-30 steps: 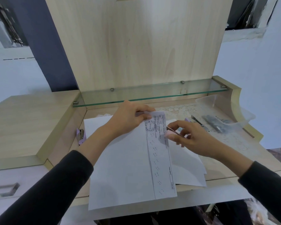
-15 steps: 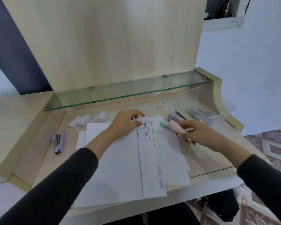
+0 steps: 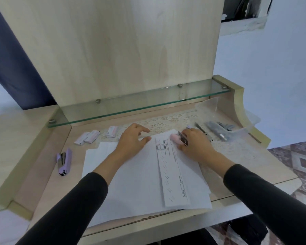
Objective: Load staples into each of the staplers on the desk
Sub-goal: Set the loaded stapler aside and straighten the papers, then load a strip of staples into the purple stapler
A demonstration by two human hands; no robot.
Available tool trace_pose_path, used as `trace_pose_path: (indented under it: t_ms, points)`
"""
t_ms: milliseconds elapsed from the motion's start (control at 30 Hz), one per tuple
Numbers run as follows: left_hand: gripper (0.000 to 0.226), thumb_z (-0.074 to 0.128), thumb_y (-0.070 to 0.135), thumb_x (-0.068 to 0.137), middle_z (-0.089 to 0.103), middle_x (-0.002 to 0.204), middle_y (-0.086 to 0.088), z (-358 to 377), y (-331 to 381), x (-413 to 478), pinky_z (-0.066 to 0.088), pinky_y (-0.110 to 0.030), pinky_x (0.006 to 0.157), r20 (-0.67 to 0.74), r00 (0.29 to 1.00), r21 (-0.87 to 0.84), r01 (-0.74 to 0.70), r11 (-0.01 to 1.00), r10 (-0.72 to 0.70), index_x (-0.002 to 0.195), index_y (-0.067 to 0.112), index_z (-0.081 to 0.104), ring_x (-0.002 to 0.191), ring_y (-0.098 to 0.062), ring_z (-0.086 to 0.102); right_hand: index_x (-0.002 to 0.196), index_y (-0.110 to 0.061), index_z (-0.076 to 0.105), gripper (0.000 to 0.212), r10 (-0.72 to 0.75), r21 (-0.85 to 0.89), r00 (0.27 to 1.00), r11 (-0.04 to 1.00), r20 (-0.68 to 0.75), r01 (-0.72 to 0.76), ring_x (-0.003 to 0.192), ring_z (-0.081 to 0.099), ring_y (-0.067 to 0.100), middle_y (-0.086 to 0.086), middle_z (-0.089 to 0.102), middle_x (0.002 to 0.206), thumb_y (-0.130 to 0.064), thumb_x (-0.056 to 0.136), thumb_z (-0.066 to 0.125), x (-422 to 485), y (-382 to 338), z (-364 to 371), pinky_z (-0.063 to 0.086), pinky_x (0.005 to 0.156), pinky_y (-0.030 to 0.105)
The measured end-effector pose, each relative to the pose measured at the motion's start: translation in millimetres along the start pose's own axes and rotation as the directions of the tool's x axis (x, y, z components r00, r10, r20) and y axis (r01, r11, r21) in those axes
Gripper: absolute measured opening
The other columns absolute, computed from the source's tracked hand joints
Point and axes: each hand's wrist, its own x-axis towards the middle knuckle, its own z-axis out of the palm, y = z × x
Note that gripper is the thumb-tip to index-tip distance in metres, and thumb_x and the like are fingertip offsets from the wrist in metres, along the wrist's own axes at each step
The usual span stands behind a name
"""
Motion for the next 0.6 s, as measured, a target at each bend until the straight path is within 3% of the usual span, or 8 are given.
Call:
trace_pose_path:
  t_ms: [33,133,300,433,500,600]
  points:
    - [0.022,0.062,0.023,0.085,0.051,0.109,0.003,-7.0,-2.7,-5.8,0.036,-0.021,0.079,-0.023,1.000,-0.022,0.011,1.000,-0.011,0.106,0.018,0.063,0.092,-0.012,0.051,0.088,-0.010,0.049,0.014,0.018,-0.008,1.000,1.000,-0.007,-0.018,0.084,0.053,0.024,0.004,0.050,0.087,-0.022,0.084,0.054,2.5,3.4,0.9,0.035,0.059,0.024]
    - [0.018,0.062,0.022,0.084,0.052,0.106,0.006,-29.8,-17.4,-27.1,0.034,-0.020,0.080,-0.077,0.995,-0.072,0.065,0.995,-0.071,0.102,0.020,0.064,0.092,-0.011,0.053,0.113,-0.013,0.052,0.039,0.054,0.022,0.998,0.998,-0.027,-0.053,0.097,0.054,0.026,0.008,0.058,0.104,-0.029,0.079,0.063,5.7,10.0,-0.9,0.044,0.075,0.031]
    - [0.012,0.062,0.019,0.085,0.061,0.099,0.005,-75.6,-59.4,-63.9,0.041,-0.021,0.073,-0.175,0.956,-0.120,0.219,0.968,-0.237,0.096,0.020,0.066,0.088,-0.013,0.056,0.107,-0.016,0.060,0.044,0.109,-0.030,0.994,0.994,-0.002,-0.109,0.089,0.050,0.022,0.011,0.054,0.108,-0.044,0.074,0.068,8.0,8.2,-6.7,0.044,0.080,0.033]
    - [0.016,0.055,0.012,0.088,0.063,0.073,-0.006,-109.2,-95.6,-91.4,0.039,-0.023,0.059,-0.308,0.840,-0.212,0.397,0.893,-0.447,0.099,0.007,0.064,0.068,-0.017,0.054,0.114,-0.016,0.058,0.048,0.080,-0.051,0.995,0.995,-0.063,-0.084,0.089,0.050,0.023,0.012,0.051,0.111,-0.043,0.075,0.067,3.3,-6.3,-12.7,0.045,0.078,0.033]
    - [0.016,0.053,0.008,0.087,0.063,0.079,-0.006,-117.7,-102.3,-103.8,0.037,-0.021,0.067,-0.394,0.810,-0.133,0.416,0.899,-0.434,0.097,0.003,0.066,0.074,-0.015,0.053,0.115,-0.016,0.058,0.045,-0.001,0.002,0.998,1.000,-0.070,0.002,0.085,0.047,0.017,0.009,0.053,0.111,-0.039,0.076,0.067,-1.1,-16.4,-10.5,0.040,0.075,0.028]
    - [0.030,0.052,0.017,0.089,0.057,0.055,-0.005,-112.6,-99.1,-115.2,0.038,-0.015,0.055,-0.397,0.855,0.015,0.368,0.930,-0.332,0.062,0.005,0.056,0.054,-0.011,0.053,0.117,-0.020,0.058,0.044,-0.141,0.051,0.990,0.989,-0.010,0.141,0.093,0.048,0.013,0.002,0.054,0.117,-0.039,0.078,0.065,-12.1,-29.1,0.1,0.036,0.080,0.025]
